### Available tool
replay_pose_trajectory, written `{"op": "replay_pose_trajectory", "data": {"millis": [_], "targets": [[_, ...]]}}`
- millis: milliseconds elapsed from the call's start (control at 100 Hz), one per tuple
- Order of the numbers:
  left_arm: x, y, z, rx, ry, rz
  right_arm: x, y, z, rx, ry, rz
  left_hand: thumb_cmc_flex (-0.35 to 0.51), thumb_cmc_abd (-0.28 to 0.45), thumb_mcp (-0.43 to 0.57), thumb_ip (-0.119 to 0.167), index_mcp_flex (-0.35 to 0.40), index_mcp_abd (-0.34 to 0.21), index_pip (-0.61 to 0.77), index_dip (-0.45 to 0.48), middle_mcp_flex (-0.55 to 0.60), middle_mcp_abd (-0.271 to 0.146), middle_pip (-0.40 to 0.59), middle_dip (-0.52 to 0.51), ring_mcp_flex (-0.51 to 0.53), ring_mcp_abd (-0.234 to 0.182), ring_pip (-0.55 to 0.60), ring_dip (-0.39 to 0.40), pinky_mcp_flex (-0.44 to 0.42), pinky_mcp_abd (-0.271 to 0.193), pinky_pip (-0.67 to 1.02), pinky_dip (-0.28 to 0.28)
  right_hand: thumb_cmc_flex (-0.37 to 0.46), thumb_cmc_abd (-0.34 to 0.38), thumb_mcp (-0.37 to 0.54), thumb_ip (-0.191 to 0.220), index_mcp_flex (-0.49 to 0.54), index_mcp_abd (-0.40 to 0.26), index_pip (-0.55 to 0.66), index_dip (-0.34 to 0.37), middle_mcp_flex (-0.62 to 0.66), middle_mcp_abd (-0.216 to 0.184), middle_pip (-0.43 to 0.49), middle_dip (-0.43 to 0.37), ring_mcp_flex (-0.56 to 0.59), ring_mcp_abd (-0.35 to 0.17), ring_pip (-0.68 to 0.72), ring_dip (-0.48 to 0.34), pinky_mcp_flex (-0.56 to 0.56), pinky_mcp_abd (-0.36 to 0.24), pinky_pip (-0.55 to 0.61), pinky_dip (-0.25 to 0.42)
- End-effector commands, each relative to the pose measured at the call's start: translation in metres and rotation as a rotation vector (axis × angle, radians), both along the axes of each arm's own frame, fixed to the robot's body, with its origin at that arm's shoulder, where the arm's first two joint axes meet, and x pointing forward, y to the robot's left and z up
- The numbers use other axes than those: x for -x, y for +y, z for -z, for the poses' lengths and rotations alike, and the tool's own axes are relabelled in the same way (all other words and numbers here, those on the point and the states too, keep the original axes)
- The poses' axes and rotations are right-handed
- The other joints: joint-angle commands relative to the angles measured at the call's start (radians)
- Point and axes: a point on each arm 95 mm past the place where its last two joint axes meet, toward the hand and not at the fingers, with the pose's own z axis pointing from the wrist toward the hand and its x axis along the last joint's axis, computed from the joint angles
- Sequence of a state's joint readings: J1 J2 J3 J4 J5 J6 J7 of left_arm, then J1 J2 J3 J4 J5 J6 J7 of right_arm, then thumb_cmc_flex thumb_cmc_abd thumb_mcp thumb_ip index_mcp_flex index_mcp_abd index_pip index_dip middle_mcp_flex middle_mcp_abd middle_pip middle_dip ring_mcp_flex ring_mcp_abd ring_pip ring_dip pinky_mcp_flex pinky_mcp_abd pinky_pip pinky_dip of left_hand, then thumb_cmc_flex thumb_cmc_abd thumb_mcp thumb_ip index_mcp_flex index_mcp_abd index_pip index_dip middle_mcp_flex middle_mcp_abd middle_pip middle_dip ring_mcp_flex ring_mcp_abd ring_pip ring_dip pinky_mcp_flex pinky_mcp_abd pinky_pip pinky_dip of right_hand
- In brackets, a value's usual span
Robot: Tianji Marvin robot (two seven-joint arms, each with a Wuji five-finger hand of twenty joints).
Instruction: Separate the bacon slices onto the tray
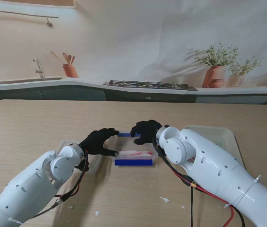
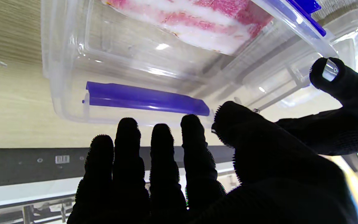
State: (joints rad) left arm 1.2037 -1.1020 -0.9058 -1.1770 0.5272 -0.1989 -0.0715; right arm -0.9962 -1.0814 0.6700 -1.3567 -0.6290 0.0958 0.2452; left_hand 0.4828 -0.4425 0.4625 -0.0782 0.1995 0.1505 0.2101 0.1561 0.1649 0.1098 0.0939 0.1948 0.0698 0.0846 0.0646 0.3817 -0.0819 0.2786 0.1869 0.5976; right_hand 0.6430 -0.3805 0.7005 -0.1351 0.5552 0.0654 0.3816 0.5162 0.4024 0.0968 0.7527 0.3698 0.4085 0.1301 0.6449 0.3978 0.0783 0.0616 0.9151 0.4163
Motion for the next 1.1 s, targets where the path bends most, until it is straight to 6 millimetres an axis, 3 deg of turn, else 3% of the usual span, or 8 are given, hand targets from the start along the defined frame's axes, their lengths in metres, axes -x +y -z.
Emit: {"op": "replay_pose_trajectory", "data": {"millis": [0,1090], "targets": [[0.008,0.000,0.013,-0.022,0.042,0.014,0.003,0.013,-0.001,0.007,0.018,-0.020,0.053,-0.069,0.014,0.012,-0.004,0.044,0.001,0.007,-0.010,-0.043,0.004,0.011,-0.034,-0.026,-0.020,-0.012,-0.004,0.001,-0.045,0.020,0.020,0.022,0.022,0.048,0.016,0.015,0.011,0.013,0.016,0.004,0.017,0.009,0.016,0.005,0.010,0.010,0.008,-0.025,0.034,-0.017],[0.009,0.000,0.012,-0.023,0.043,0.015,0.005,0.031,0.041,0.057,0.171,0.043,0.052,-0.063,0.010,0.013,-0.004,0.042,0.000,0.006,-0.010,-0.046,0.004,0.012,-0.034,-0.028,-0.020,-0.011,-0.004,0.001,-0.045,0.019,0.021,0.045,0.006,0.051,0.010,0.026,0.005,0.003,0.017,0.021,0.003,0.005,0.013,0.020,0.002,0.007,0.002,-0.011,0.044,-0.039]]}}
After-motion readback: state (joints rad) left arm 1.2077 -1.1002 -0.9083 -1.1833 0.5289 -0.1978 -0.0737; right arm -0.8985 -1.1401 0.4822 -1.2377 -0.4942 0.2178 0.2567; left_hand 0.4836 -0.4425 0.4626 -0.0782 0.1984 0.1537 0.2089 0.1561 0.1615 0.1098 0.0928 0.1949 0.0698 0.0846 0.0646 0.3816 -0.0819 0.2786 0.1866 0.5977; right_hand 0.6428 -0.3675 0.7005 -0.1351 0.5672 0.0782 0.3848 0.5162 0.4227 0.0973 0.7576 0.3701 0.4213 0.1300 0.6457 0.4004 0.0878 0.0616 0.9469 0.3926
